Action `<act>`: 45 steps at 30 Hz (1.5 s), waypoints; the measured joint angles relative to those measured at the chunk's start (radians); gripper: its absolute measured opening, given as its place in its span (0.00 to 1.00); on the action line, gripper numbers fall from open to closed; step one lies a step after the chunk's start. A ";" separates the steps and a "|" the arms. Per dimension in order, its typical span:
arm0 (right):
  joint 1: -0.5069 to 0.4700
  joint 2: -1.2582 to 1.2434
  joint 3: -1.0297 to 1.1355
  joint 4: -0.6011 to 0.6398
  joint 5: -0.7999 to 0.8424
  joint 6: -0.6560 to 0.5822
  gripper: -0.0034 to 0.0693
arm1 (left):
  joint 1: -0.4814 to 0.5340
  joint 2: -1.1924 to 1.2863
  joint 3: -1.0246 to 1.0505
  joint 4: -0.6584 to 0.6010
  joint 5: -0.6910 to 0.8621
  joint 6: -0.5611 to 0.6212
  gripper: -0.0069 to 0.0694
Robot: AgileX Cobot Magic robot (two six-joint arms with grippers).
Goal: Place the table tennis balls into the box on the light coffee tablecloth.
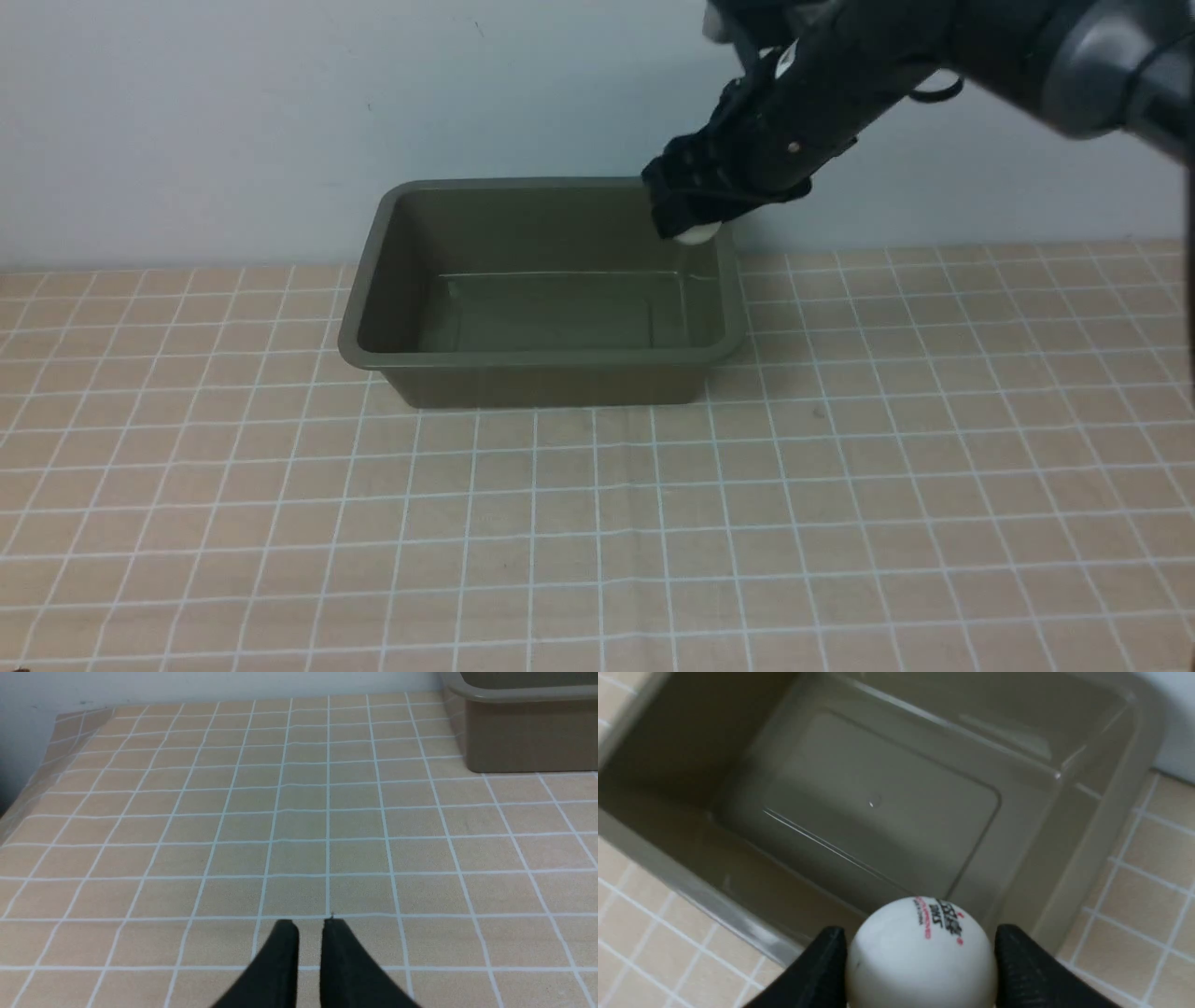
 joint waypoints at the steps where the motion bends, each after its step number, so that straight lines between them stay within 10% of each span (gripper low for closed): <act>1: 0.003 0.020 -0.016 -0.004 0.006 0.006 0.55 | 0.000 0.000 0.000 0.000 0.000 0.000 0.12; 31: 0.007 0.166 -0.128 -0.016 0.037 0.043 0.67 | 0.000 0.000 0.000 0.000 0.000 0.000 0.12; 45: -0.073 -0.020 -0.447 -0.114 0.219 0.032 0.56 | 0.000 0.000 0.000 0.000 0.000 0.000 0.12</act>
